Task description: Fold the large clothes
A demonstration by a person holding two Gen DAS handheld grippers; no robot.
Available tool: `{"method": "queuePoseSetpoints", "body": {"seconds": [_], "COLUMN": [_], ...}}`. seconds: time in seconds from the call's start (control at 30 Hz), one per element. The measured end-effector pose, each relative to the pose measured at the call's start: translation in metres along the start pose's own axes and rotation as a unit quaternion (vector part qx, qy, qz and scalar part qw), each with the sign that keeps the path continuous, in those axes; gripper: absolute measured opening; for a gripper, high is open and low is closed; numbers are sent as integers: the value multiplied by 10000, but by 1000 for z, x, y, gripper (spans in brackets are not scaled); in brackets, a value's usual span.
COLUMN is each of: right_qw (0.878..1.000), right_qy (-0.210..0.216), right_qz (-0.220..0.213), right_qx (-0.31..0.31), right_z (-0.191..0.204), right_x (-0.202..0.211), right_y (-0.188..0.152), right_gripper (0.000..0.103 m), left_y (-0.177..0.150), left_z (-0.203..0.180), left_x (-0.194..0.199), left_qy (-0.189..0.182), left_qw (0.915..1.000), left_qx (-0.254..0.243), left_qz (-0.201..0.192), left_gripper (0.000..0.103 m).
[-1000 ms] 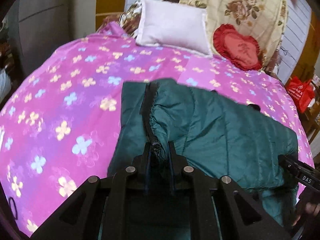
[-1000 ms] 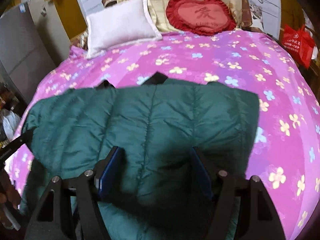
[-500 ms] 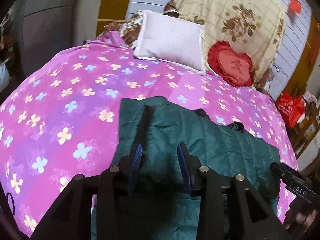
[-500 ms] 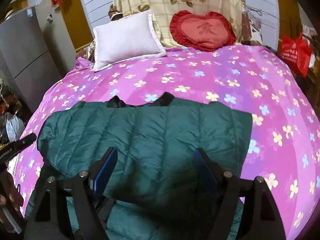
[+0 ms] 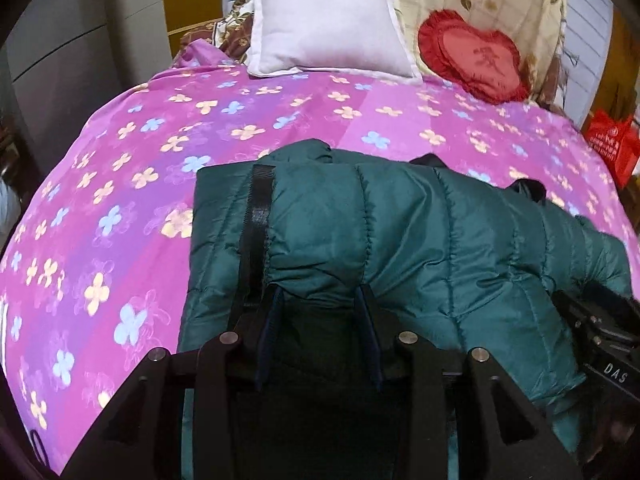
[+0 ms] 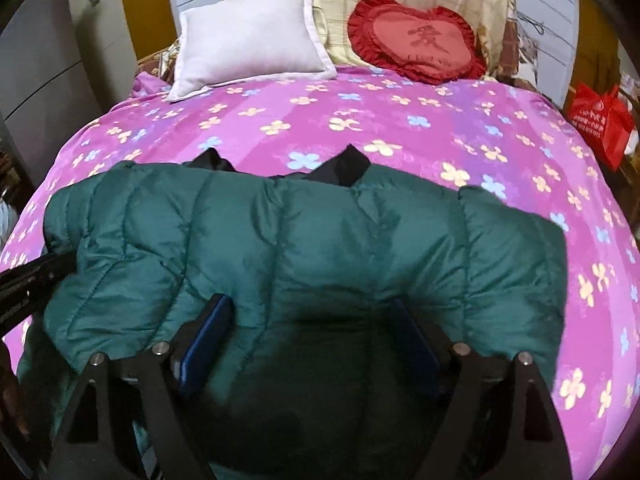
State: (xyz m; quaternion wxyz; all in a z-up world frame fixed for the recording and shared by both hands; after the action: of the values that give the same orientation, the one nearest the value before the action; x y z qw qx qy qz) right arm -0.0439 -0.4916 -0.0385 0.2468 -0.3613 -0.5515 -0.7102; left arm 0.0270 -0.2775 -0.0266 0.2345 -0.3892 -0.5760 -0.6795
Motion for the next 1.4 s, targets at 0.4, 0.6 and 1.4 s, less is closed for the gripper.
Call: {"method": "queuePoseSetpoints", "body": {"seconds": [0.4, 0.6, 1.4], "right_qw": [9997, 9996, 9987], "right_qy": [-221, -220, -298], "right_qz": [-93, 13, -200], "right_qx": [67, -195, -371], "right_z": [-22, -38, -50], "right_x": [64, 35, 72], "right_y": [-19, -33, -35], "right_gripper": [87, 88, 89], "left_y": [0, -1, -2], "left_z": [0, -2, 6], "left_x": [-4, -5, 17], "left_qy": [34, 58, -248], "left_qw": [9999, 9998, 9995], "left_qx": [-100, -137, -67], "left_qz": [-39, -108, -177], "left_gripper": [28, 28, 28]}}
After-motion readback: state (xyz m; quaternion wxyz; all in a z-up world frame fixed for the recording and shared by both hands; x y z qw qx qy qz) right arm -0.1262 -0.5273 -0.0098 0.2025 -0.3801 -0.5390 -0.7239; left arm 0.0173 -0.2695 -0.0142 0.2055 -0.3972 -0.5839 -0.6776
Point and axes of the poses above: each gripper's, at about its wrist camera, not at the fingertips, and x roughly against the way its jaws point, z to its left, y to its top, the point moved 10 cm from there along -x, roughly the way its jaws point, and after that the axes turned 4 degrees about y, right-handed, at the moved point
